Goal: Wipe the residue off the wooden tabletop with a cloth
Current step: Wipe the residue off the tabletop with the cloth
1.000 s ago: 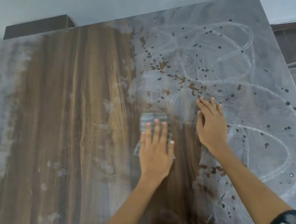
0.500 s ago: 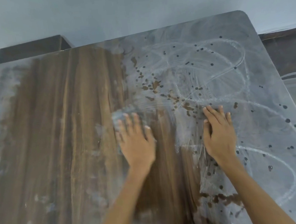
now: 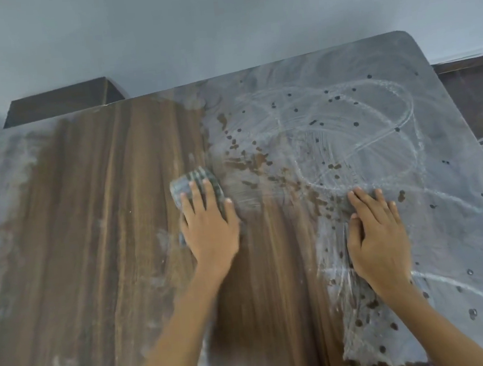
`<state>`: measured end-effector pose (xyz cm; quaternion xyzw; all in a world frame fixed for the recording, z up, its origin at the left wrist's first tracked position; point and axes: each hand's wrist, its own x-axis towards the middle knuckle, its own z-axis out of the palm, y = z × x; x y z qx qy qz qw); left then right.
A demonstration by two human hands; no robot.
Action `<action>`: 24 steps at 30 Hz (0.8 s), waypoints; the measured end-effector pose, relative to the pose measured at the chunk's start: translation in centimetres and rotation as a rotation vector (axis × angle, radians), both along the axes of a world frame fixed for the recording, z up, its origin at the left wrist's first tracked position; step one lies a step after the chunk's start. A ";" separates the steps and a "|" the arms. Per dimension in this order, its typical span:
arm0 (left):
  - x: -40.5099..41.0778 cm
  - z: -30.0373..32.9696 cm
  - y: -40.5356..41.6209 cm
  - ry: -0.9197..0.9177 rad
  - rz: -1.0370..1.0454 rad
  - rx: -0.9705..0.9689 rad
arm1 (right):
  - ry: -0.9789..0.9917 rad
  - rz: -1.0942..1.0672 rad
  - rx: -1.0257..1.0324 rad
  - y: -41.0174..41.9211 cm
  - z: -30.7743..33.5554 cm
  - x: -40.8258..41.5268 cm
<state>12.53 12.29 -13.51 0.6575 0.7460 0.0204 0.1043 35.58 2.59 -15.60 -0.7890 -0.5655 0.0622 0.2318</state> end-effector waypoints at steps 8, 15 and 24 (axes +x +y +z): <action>7.0 -0.8 -0.2 -0.050 -0.656 0.054 | -0.008 -0.011 -0.011 0.1 0.0 -0.1; 5.7 -0.3 8.7 -0.044 -0.149 0.003 | -0.001 -0.009 -0.008 0.1 0.0 0.0; 6.9 -1.2 -1.0 -0.044 -0.561 0.147 | 0.003 -0.022 -0.031 0.3 0.1 0.0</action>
